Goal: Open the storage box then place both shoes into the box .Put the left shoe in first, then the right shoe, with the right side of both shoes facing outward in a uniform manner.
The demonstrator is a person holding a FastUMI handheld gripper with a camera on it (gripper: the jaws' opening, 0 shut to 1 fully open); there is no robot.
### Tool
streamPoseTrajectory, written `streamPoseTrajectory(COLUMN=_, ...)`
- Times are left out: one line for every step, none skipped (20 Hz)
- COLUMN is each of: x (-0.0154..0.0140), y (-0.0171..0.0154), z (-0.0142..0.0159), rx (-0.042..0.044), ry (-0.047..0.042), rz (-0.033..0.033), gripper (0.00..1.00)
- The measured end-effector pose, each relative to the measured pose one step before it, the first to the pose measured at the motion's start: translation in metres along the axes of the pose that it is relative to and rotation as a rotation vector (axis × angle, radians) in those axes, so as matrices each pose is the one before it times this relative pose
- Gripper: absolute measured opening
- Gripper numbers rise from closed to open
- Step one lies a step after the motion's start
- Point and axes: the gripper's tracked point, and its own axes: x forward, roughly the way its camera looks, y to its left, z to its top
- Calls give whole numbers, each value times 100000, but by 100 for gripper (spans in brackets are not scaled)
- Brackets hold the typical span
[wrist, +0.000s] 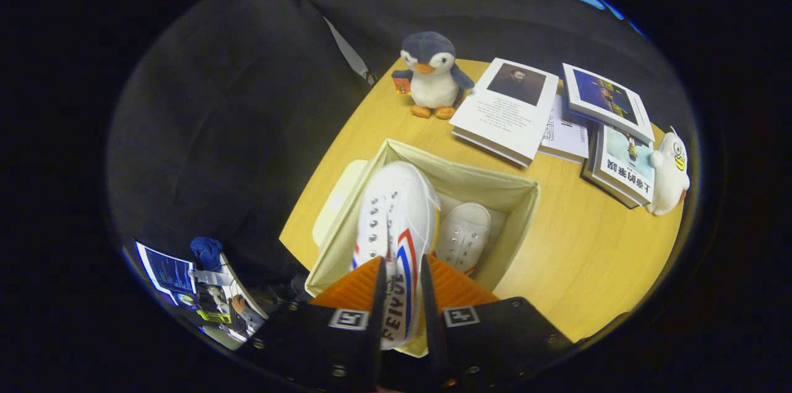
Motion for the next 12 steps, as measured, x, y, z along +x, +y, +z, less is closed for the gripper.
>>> streamPoseTrajectory(x=-529, y=-638, z=517, rx=-734, ry=-2073, rz=-2607, gripper=64)
streamPoseTrajectory(x=-54, y=-780, z=432, rx=-1047, ry=-2543, rz=-919, gripper=97)
streamPoseTrajectory(x=-1255, y=-43, z=739, rx=-763, ry=-1928, rz=-978, gripper=98)
streamPoseTrajectory(x=-796, y=-338, z=401, rx=-349, ry=-1950, rz=-367, gripper=97)
streamPoseTrajectory(x=-338, y=-516, z=20, rx=73, ry=-1824, rz=-916, gripper=97)
streamPoseTrajectory(x=-654, y=-539, z=297, rx=394, ry=-2073, rz=-720, gripper=98)
streamPoseTrajectory(x=-641, y=-507, z=236, rx=805, ry=-2132, rz=-511, gripper=97)
streamPoseTrajectory(x=-794, y=-514, z=293, rx=954, ry=-2302, rz=-416, gripper=97)
streamPoseTrajectory(x=-830, y=-599, z=350, rx=609, ry=-2829, rz=-772, gripper=97)
streamPoseTrajectory(x=-1082, y=-634, z=604, rx=206, ry=-3864, rz=-1140, gripper=98)
streamPoseTrajectory(x=-1145, y=-875, z=635, rx=-255, ry=-4342, rz=-1767, gripper=98)
streamPoseTrajectory(x=-1206, y=-850, z=850, rx=-599, ry=-4834, rz=-1734, gripper=97)
